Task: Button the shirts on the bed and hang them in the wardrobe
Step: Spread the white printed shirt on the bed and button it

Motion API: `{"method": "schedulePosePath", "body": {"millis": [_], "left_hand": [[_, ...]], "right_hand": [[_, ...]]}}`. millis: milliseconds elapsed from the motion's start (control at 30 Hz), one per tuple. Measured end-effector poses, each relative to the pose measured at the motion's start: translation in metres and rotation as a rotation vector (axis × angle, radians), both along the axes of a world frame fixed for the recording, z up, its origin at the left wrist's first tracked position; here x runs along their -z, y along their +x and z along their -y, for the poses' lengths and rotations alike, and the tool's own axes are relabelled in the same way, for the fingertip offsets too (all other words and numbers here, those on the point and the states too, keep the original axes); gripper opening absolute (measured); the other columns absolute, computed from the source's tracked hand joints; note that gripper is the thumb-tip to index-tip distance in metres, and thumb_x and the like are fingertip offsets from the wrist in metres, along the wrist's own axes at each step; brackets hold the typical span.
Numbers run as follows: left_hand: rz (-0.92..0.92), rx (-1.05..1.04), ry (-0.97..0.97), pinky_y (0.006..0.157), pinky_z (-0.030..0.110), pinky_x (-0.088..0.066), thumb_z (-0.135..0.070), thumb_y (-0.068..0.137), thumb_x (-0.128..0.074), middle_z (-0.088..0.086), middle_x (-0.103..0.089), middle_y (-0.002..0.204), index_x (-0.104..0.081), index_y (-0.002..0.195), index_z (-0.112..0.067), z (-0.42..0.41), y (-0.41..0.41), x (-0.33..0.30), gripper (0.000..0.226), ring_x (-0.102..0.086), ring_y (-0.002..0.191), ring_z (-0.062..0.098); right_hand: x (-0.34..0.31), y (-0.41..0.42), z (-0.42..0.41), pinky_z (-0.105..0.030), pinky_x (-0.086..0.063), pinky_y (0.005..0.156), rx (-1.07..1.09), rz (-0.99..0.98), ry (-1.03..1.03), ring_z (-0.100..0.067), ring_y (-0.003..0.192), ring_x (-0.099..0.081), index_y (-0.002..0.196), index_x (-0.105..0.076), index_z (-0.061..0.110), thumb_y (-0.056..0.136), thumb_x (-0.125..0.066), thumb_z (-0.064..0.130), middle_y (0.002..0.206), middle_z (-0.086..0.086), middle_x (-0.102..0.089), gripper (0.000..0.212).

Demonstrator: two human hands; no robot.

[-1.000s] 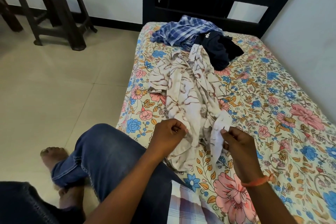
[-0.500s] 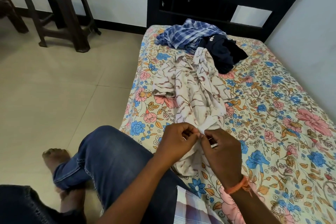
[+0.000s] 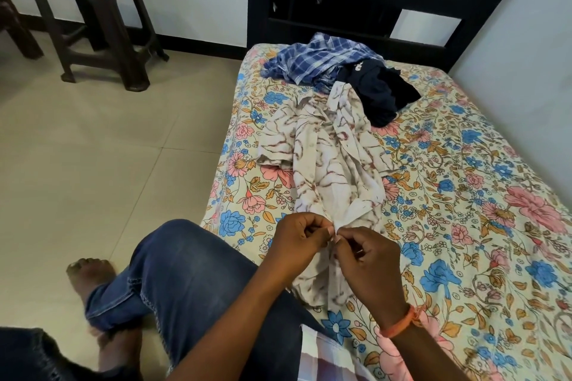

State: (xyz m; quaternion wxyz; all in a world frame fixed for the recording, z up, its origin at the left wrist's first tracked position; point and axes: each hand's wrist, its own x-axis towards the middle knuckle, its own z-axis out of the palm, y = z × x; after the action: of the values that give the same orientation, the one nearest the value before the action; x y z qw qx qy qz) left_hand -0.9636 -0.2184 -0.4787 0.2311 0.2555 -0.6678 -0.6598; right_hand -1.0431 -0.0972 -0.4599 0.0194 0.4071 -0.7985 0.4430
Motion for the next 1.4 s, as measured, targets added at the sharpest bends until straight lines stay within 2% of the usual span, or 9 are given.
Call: {"method": "schedulePosePath", "body": {"millis": [133,300,533,733,967,1100,1200,1300,1400], "left_hand": [[0.017,0.017,-0.007,0.066,0.020,-0.052,-0.007,0.089,-0.068,0.003,-0.072,0.072,-0.075,0.081,-0.010,0.000,0.001,0.002,0.011,-0.066,0.067,0.008],[0.066,0.041,-0.020,0.061,0.013,-0.043,-0.008,0.091,-0.067,-0.010,-0.068,0.067,-0.073,0.080,-0.018,0.000,-0.001,0.004,0.015,-0.060,0.062,-0.001],[0.057,0.049,0.149,0.066,0.033,-0.055,-0.010,0.091,-0.067,0.012,-0.075,0.082,-0.078,0.089,-0.013,0.002,0.002,-0.001,0.011,-0.065,0.068,0.015],[-0.015,0.044,0.147,0.079,0.044,-0.059,-0.008,0.079,-0.080,0.013,-0.076,0.083,-0.078,0.091,-0.005,0.002,0.003,-0.001,0.012,-0.072,0.078,0.029],[0.042,0.074,0.042,0.068,0.037,-0.061,-0.012,0.089,-0.071,0.006,-0.076,0.080,-0.079,0.093,-0.011,0.002,0.000,0.007,0.009,-0.072,0.071,0.023],[0.076,0.031,-0.137,0.069,0.039,-0.060,-0.013,0.090,-0.066,-0.001,-0.074,0.073,-0.078,0.081,-0.017,-0.001,-0.002,0.009,0.015,-0.071,0.069,0.020],[0.100,0.010,-0.219,0.066,0.021,-0.051,-0.009,0.091,-0.062,-0.008,-0.071,0.069,-0.072,0.073,-0.018,-0.002,-0.002,0.008,0.022,-0.066,0.065,0.004],[0.138,0.019,-0.156,0.066,0.015,-0.044,-0.009,0.094,-0.059,-0.013,-0.068,0.067,-0.067,0.074,-0.024,-0.002,-0.004,0.008,0.026,-0.061,0.066,-0.002],[0.146,0.069,-0.024,0.072,0.028,-0.046,-0.018,0.094,-0.056,-0.002,-0.068,0.074,-0.067,0.080,-0.019,0.000,-0.005,0.011,0.018,-0.060,0.073,0.008]], "right_hand": [[-0.004,0.000,-0.002,-0.019,-0.052,0.058,-0.001,0.167,-0.015,-0.007,0.058,-0.067,0.070,-0.075,0.021,0.081,-0.072,-0.002,0.064,0.014,-0.070,0.025],[-0.001,-0.002,-0.002,-0.015,-0.051,0.056,0.054,0.314,-0.025,-0.007,0.055,-0.066,0.070,-0.077,0.019,0.078,-0.080,0.003,0.061,0.011,-0.071,0.018],[0.002,-0.003,0.001,-0.013,-0.048,0.056,0.095,0.247,-0.024,-0.007,0.059,-0.066,0.067,-0.073,0.020,0.074,-0.082,0.005,0.062,0.011,-0.069,0.018],[0.006,-0.005,0.000,-0.013,-0.045,0.056,0.090,0.086,-0.002,-0.007,0.065,-0.063,0.065,-0.069,0.021,0.074,-0.082,0.008,0.061,0.013,-0.064,0.020],[0.012,-0.005,-0.001,-0.010,-0.045,0.059,0.068,0.066,-0.018,-0.004,0.068,-0.064,0.072,-0.074,0.021,0.074,-0.084,0.007,0.066,0.013,-0.066,0.018],[0.011,-0.004,0.002,-0.010,-0.047,0.059,0.095,0.276,-0.083,-0.004,0.064,-0.066,0.071,-0.075,0.023,0.074,-0.083,0.005,0.064,0.009,-0.070,0.020],[0.009,-0.001,0.005,-0.013,-0.049,0.052,0.098,0.438,-0.124,-0.006,0.054,-0.065,0.073,-0.075,0.018,0.075,-0.082,0.002,0.064,0.007,-0.071,0.017],[0.013,-0.003,0.006,-0.028,-0.059,0.057,0.112,0.608,-0.179,-0.016,0.063,-0.070,0.080,-0.075,0.014,0.072,-0.084,0.002,0.070,-0.002,-0.073,0.017],[0.016,-0.004,0.008,-0.042,-0.062,0.067,0.119,0.837,-0.231,-0.026,0.078,-0.073,0.092,-0.074,0.009,0.070,-0.084,-0.002,0.083,-0.010,-0.075,0.027]]}}
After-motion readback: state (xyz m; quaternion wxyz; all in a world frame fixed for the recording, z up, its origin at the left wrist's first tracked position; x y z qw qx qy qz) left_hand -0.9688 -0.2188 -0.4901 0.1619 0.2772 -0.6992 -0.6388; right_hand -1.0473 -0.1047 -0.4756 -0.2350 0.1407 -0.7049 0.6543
